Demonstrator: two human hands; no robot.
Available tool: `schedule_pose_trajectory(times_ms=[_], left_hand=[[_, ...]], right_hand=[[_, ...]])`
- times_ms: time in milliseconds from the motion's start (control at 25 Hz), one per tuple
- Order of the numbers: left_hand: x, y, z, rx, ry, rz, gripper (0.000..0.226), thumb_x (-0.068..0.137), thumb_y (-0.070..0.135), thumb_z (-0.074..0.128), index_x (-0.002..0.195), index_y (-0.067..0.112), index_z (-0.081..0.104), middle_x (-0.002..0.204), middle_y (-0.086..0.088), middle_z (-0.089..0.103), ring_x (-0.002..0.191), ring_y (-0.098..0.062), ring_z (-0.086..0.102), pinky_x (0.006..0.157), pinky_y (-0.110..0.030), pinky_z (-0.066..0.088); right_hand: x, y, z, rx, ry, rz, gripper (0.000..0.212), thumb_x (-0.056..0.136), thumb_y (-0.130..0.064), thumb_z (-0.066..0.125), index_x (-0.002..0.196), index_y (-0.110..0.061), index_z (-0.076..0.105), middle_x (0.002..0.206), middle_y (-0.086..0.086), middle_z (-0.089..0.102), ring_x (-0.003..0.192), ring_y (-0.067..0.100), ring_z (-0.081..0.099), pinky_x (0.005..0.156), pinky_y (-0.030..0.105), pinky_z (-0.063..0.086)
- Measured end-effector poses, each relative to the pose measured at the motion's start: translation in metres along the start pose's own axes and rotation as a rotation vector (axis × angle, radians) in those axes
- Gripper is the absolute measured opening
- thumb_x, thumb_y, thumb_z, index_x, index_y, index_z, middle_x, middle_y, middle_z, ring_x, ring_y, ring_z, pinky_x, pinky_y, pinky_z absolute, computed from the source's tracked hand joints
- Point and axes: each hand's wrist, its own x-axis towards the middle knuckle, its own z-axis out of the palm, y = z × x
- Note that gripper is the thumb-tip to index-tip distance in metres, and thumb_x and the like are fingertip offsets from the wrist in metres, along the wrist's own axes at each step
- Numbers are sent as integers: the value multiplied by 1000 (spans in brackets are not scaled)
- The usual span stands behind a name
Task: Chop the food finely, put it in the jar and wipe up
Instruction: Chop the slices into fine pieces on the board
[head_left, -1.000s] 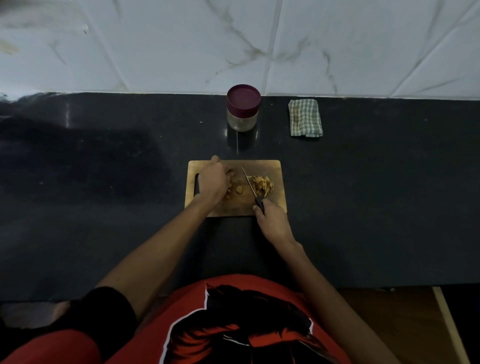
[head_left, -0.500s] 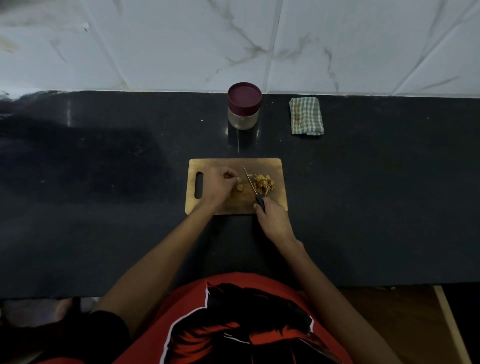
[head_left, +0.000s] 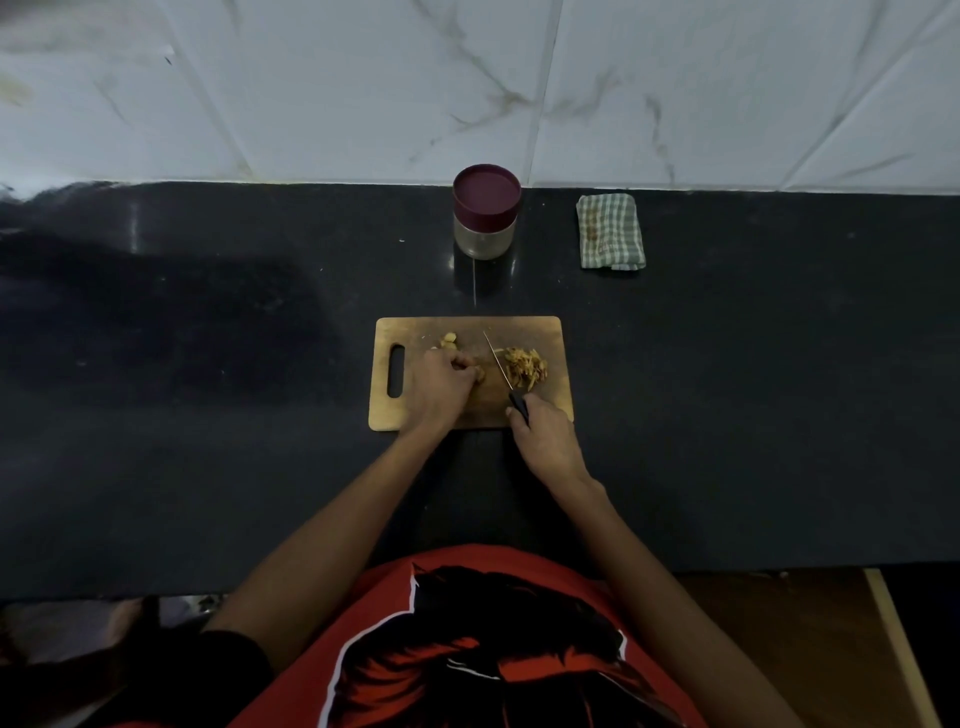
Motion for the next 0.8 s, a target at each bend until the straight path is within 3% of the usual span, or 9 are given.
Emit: schedule_pose_trajectory(times_ms=[160,400,600,800], left_hand=[[-4,3,3,50,54,10,7,87,15,64,89,14,71,74,8,63,56,-1,54,52,-12,39],[-4,4,7,64,69,3,9,87,16,64,91,13,70,85,2,69,71,-5,59,65,-20,48],[-5,1,3,57,84,37,16,90,14,60,102,10,69,94,0,70,81,-6,61,70,-16,45],[-6,-2,-9,114,-40,187,24,92,9,57,113,13,66,114,-1,64,96,-4,56,79,-10,38]], right_hand=[[0,0,0,6,-1,-3,18,102,-26,47,106,-13,58,97,2,59,92,18,59,77,33,47],[0,0,0,4,-4,-1,18,102,-26,47,108,-13,59,101,3,61,93,17,59,79,32,48],[0,0,1,17,-1,0,19,102,-26,48,108,-13,59,102,3,61,94,18,59,83,38,51],[0,0,0,13,-2,3,19,102,-27,47,106,-12,59,100,4,61,93,19,60,82,39,52]])
